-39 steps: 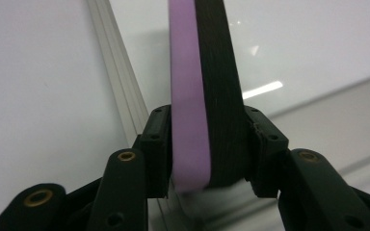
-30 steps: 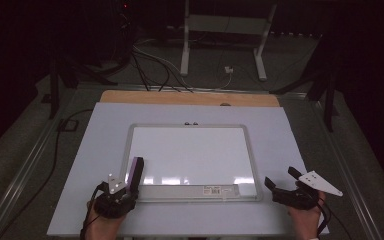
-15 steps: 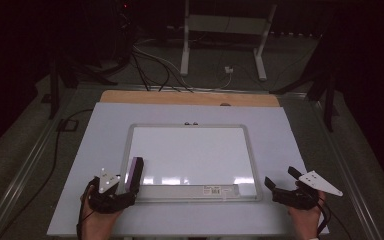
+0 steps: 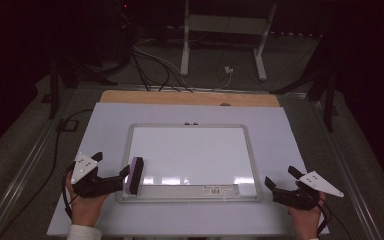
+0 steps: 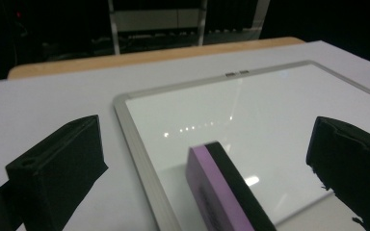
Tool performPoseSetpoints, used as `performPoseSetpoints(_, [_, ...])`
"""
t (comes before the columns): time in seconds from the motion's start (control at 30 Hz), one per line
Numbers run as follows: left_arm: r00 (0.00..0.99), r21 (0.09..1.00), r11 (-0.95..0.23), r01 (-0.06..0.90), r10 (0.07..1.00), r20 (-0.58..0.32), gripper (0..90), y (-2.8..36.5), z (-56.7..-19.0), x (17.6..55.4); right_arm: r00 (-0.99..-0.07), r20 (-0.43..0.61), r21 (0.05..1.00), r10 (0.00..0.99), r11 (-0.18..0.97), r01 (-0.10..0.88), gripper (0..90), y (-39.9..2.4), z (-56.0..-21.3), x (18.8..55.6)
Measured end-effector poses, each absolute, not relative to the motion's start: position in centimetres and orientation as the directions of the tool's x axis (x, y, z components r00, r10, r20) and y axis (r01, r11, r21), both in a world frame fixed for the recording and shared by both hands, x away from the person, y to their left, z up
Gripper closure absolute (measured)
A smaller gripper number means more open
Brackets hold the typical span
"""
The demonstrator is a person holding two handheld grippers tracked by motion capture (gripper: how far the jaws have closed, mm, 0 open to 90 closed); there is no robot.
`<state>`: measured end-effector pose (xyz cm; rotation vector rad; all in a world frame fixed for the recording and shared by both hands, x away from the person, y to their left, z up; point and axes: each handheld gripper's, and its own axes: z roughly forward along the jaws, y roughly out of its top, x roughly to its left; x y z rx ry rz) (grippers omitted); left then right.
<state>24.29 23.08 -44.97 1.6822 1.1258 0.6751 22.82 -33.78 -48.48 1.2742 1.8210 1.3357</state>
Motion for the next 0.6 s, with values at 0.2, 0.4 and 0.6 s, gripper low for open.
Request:
performPoseSetpoints(0.2, [0.402, 0.929, -0.102, 0.357, 0.914, -0.054, 0.5, 24.1, -45.7, 24.8, -0.415, 0.099, 0.936, 0.904, 0.057, 0.347, 0.9, -33.8, -48.3, 22.7])
performPoseSetpoints(0.4, [0.39, 0.933, -0.113, 0.343, 0.92, -0.032, 0.5, 24.8, -46.5, 24.5, -0.42, 0.095, 0.942, 0.902, 0.055, 0.33, 0.9, -33.9, -48.1, 22.7])
performPoseSetpoints(0.6, [0.366, 0.932, -0.107, 0.345, 0.93, -0.029, 0.6, 25.5, -47.1, 24.0, -0.417, 0.098, 0.942, 0.904, 0.051, 0.331, 0.9, -34.1, -48.2, 22.8])
